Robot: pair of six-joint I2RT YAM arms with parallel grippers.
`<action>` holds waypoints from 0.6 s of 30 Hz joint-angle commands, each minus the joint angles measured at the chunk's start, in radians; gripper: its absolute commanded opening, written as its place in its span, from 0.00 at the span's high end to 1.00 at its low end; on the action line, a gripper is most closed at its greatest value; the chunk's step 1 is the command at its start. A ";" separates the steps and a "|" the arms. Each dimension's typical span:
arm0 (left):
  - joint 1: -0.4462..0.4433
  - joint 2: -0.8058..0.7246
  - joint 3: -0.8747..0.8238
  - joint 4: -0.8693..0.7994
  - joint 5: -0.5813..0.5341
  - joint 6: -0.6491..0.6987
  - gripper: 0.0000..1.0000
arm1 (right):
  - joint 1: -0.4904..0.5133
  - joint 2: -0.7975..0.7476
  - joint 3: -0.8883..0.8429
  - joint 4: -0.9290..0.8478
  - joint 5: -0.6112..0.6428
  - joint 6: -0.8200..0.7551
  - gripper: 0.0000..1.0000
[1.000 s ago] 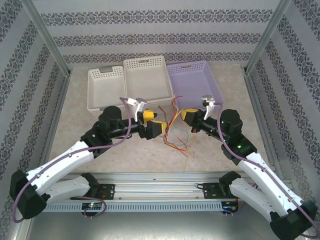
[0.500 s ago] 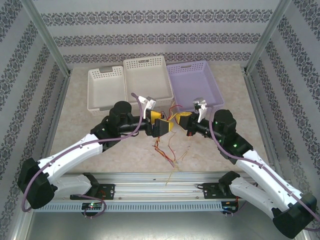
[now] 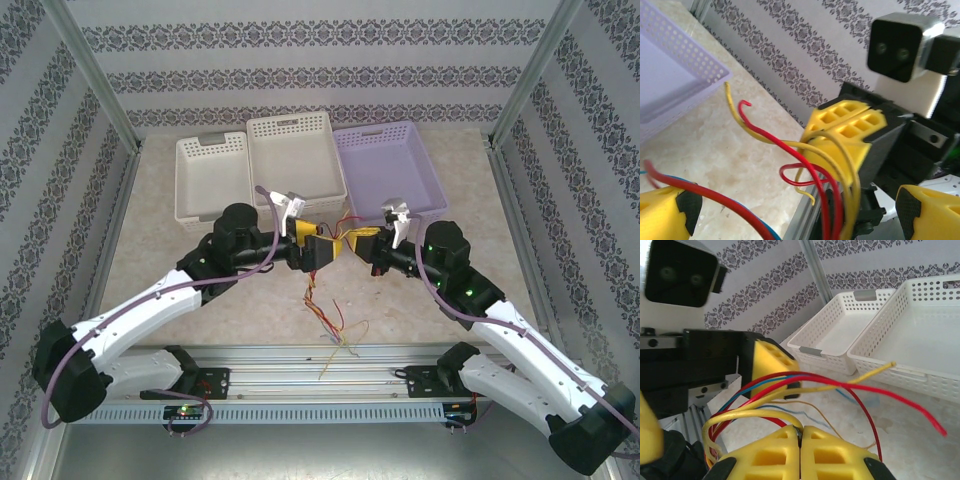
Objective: Untangle the cables
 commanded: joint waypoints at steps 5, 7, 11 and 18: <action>0.014 -0.001 0.057 -0.044 -0.015 0.022 0.01 | 0.023 -0.004 0.037 0.035 -0.006 -0.026 1.00; 0.015 -0.006 0.054 -0.045 -0.026 0.022 0.02 | 0.027 -0.004 0.034 0.036 -0.006 -0.028 1.00; 0.017 0.003 0.058 -0.027 -0.026 0.008 0.07 | 0.036 -0.005 0.031 0.043 -0.011 -0.032 1.00; 0.017 0.024 0.067 -0.028 -0.018 0.006 0.17 | 0.046 -0.016 0.034 0.037 -0.008 -0.044 1.00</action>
